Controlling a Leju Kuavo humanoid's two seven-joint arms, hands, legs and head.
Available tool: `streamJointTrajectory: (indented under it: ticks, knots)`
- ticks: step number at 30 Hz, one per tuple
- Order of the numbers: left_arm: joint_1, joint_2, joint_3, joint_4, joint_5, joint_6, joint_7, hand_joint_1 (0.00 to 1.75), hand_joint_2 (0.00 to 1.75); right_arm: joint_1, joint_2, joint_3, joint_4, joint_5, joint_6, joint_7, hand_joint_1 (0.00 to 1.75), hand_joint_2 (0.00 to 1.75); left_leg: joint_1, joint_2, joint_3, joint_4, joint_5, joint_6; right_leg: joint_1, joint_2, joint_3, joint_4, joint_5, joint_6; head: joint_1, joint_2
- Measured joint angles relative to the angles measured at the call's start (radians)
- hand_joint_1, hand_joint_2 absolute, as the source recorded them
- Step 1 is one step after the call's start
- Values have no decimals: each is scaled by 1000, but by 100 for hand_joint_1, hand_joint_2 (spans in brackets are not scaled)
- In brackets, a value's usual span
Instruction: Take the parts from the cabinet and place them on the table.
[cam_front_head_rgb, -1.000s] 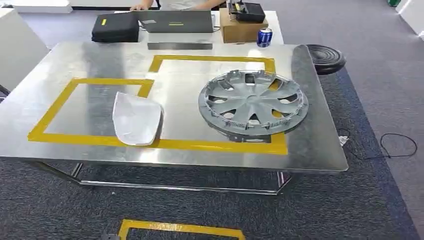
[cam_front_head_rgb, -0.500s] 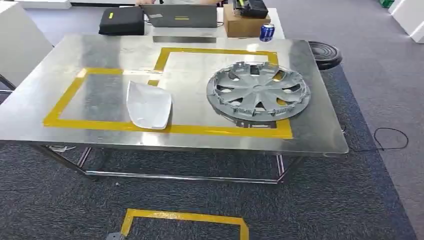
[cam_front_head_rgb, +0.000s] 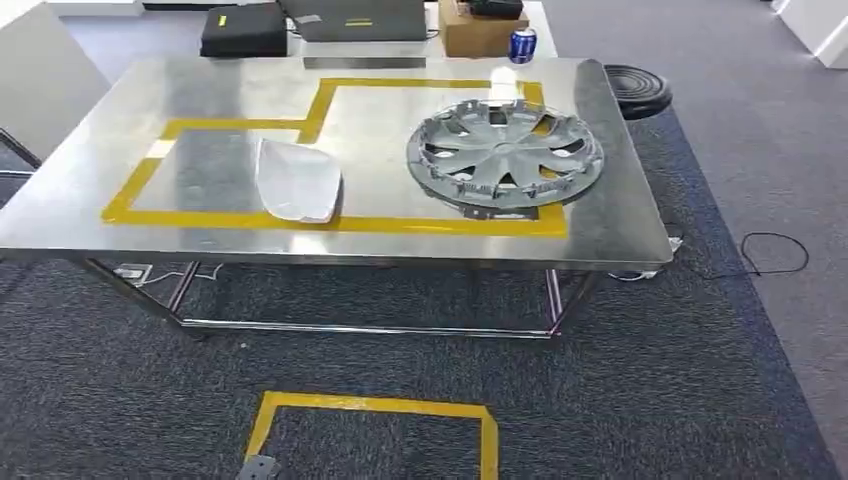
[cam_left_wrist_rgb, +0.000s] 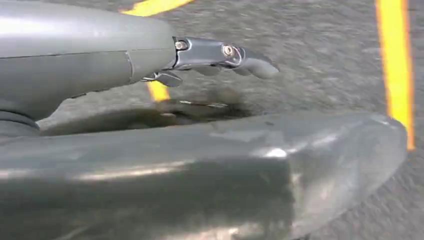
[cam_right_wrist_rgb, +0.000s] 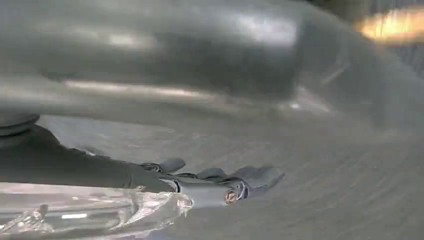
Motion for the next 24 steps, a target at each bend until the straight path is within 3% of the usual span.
streamJointTrajectory:
  ticks: [1,2,4,5,6,8,9,10,11,12,13,14,15,16,17,19,20,21,22,23,24]
  knots:
    - [-5,1,-10,0,-8,-7,-11,0,0,-11,2,37,34,60,-23,-5,0,0,-3,-6,31,-64,-18,10,0,-2,-10,8,8,6,-2,0]
    - [-10,0,-22,0,-19,-11,-8,0,0,-19,3,86,70,124,-42,-15,0,0,-4,-6,12,-57,-19,24,1,-4,-15,9,21,12,0,0]
    - [-6,2,-43,0,-29,-6,12,0,0,-24,3,192,120,180,-56,-36,0,0,-8,-5,-6,-47,-7,39,-3,-3,-21,1,42,21,0,0]
    - [-3,4,-48,0,-27,-1,27,0,0,-26,4,235,142,180,-63,-46,0,0,-5,3,-17,-46,3,53,-7,-4,-28,7,33,26,-2,0]
    - [-2,5,-50,0,-16,5,47,0,0,-26,5,269,159,180,-75,-56,0,0,-7,4,-29,-46,14,62,-7,-6,-46,36,-19,26,1,0]
    - [-4,10,-49,0,10,29,82,0,0,-32,12,336,188,179,-115,-62,0,0,-12,3,-58,-45,38,71,-4,-5,-90,198,-150,29,7,0]
    - [-5,11,-48,0,26,39,99,0,0,-36,15,360,197,178,-135,-59,0,0,-16,4,-72,-44,50,73,-3,-5,-109,277,-188,28,7,0]
    - [-5,13,-46,0,39,45,115,0,0,-39,15,376,204,177,-149,-55,0,0,-21,5,-87,-43,61,75,-1,-6,-113,331,-198,26,8,0]
    - [-5,14,-43,0,53,50,134,0,0,-40,15,393,213,176,-158,-43,0,0,-25,5,-101,-43,72,76,1,-6,-99,342,-180,21,7,0]
    - [-5,16,-36,0,65,55,147,0,0,-39,15,405,219,173,-159,-25,0,0,-30,5,-114,-42,82,76,5,-6,-63,314,-143,14,7,0]
    - [-6,16,-28,0,79,61,160,0,0,-37,14,408,223,167,-155,9,0,0,-33,5,-127,-42,92,76,10,-6,-4,243,-104,2,7,0]
    - [-6,16,-18,0,92,64,165,0,0,-36,12,408,226,158,-148,46,0,0,-36,4,-135,-41,101,76,17,-6,64,151,-87,-11,6,0]
    - [-6,15,-11,0,107,66,165,0,0,-36,6,408,228,141,-134,79,0,0,-36,4,-140,-40,110,75,27,-9,133,49,-112,-26,6,0]
    - [-6,14,-1,0,121,67,161,0,0,-36,1,408,229,124,-123,100,0,0,-43,4,-146,-37,116,70,27,-14,180,-27,-130,-30,6,0]
    - [-7,15,9,0,132,68,154,0,0,-35,-2,405,231,103,-118,113,0,0,-41,7,-147,-37,126,66,29,-11,174,-26,-127,-20,3,0]
    - [-9,14,29,0,151,85,129,0,0,-27,-10,361,231,-42,-126,82,0,0,-36,9,-153,-38,140,55,33,-11,156,-26,-117,-28,8,0]
    - [-7,15,36,0,140,105,123,0,0,-25,-10,317,232,-125,-134,60,0,0,-37,7,-157,-34,137,49,23,-13,150,-34,-102,-33,6,0]
    - [-5,15,36,0,121,124,121,0,0,-26,-11,282,232,-172,-138,47,0,0,-35,3,-170,-15,95,38,23,-15,138,-34,-92,-39,7,0]
    - [-3,14,36,0,96,131,121,0,0,-28,-15,255,232,-184,-134,46,0,0,-31,3,-188,33,32,32,23,-13,124,-34,-81,-45,1,0]
    - [-2,15,32,0,70,132,121,0,0,-27,-25,235,232,-189,-124,48,0,0,-26,3,-215,113,-33,25,23,-12,108,-33,-68,-44,0,0]
    - [-3,16,28,0,62,132,120,0,0,-25,-35,221,232,-191,-115,55,0,0,-22,3,-240,195,-79,21,23,-12,98,-32,-56,-42,0,0]
